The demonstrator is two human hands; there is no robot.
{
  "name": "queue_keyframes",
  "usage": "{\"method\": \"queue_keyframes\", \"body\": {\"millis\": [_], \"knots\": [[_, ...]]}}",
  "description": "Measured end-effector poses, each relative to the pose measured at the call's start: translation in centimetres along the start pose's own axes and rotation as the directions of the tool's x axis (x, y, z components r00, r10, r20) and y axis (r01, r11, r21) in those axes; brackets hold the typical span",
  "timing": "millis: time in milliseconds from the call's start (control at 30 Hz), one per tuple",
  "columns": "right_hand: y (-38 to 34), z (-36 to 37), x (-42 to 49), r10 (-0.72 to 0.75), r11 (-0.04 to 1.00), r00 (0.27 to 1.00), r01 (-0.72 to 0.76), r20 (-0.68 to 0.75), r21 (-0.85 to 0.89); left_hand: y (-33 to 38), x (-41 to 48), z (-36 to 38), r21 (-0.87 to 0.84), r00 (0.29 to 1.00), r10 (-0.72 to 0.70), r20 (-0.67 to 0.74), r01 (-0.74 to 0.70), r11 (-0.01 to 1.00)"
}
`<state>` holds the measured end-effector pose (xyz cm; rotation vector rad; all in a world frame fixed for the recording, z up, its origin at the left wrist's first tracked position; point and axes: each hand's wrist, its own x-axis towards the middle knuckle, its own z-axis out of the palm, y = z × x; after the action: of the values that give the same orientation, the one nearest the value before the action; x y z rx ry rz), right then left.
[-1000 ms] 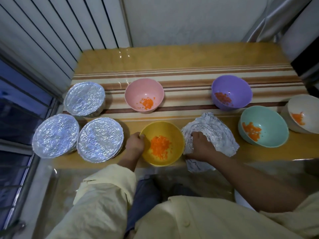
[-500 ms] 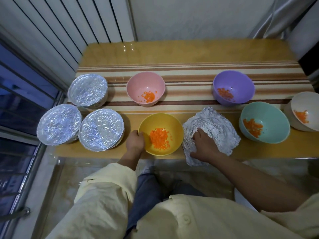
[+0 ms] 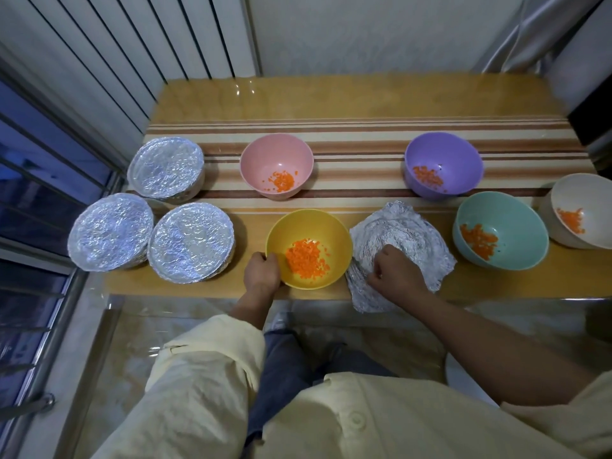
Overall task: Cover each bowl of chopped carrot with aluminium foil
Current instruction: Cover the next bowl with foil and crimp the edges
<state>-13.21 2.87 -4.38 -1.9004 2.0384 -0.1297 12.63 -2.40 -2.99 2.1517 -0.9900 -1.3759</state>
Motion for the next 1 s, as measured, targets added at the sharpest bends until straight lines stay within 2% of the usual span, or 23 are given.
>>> {"method": "queue_keyframes", "body": {"millis": [100,167,233,300,400,500,600,667,767,833,867,933,1000], "knots": [[-0.3,-1.8,0.6,0.154,0.962,0.964,-0.096,-0.217,0.257,0.4,-0.5,-0.1,0.013,1.000,-0.001,0.013,0.001,1.000],[-0.8,-3.4,1.2,0.162,0.931,0.929,-0.033,-0.331,0.364,0.1,-0.2,0.0,0.015,0.999,0.001,0.032,-0.002,1.000],[-1.9,-4.9,1.7,0.063,0.916,0.909,0.111,-0.411,0.386,-0.6,0.6,0.2,-0.003,0.997,-0.005,0.079,0.006,1.000],[-3.3,-6.0,1.8,-0.112,0.888,0.888,0.291,-0.446,0.356,0.0,-0.7,0.0,0.002,0.993,0.008,0.120,-0.009,1.000],[-5.6,-6.3,1.3,-0.426,0.805,0.817,0.538,-0.388,0.250,0.2,-1.8,0.0,-0.052,0.991,0.034,0.126,-0.028,0.998],[-7.0,-5.1,0.2,-0.660,0.703,0.696,0.705,-0.283,0.097,-0.1,-1.5,-0.4,-0.225,0.997,0.067,-0.029,-0.071,0.972],[-7.5,-3.7,-0.8,-0.772,0.611,0.603,0.791,-0.202,0.025,-0.4,-1.2,-1.1,-0.403,0.996,0.008,-0.086,-0.042,0.914],[-7.4,-3.3,-1.1,-0.793,0.590,0.587,0.806,-0.164,0.034,0.1,-2.1,-1.6,-0.378,0.999,0.001,-0.052,-0.021,0.925],[-7.0,-2.8,-1.4,-0.796,0.591,0.596,0.803,-0.104,0.075,-0.1,-3.4,-1.8,-0.207,0.991,0.105,-0.085,-0.120,0.971],[-6.3,-2.8,-1.4,-0.773,0.617,0.628,0.776,-0.085,0.128,-1.0,-3.0,-1.6,-0.153,0.983,0.159,-0.095,-0.172,0.973],[-5.9,-2.7,-1.3,-0.739,0.650,0.666,0.744,-0.099,0.150,-1.3,-3.0,-1.6,-0.142,0.983,0.162,-0.090,-0.174,0.975],[-5.2,-2.6,-0.7,-0.586,0.767,0.790,0.612,-0.179,0.191,-1.7,-2.6,-1.6,-0.156,0.985,0.157,-0.072,-0.166,0.974],[-4.8,-2.5,0.0,-0.305,0.883,0.912,0.378,-0.274,0.279,-1.8,-2.4,-1.5,-0.173,0.989,0.132,-0.071,-0.143,0.975]]}}
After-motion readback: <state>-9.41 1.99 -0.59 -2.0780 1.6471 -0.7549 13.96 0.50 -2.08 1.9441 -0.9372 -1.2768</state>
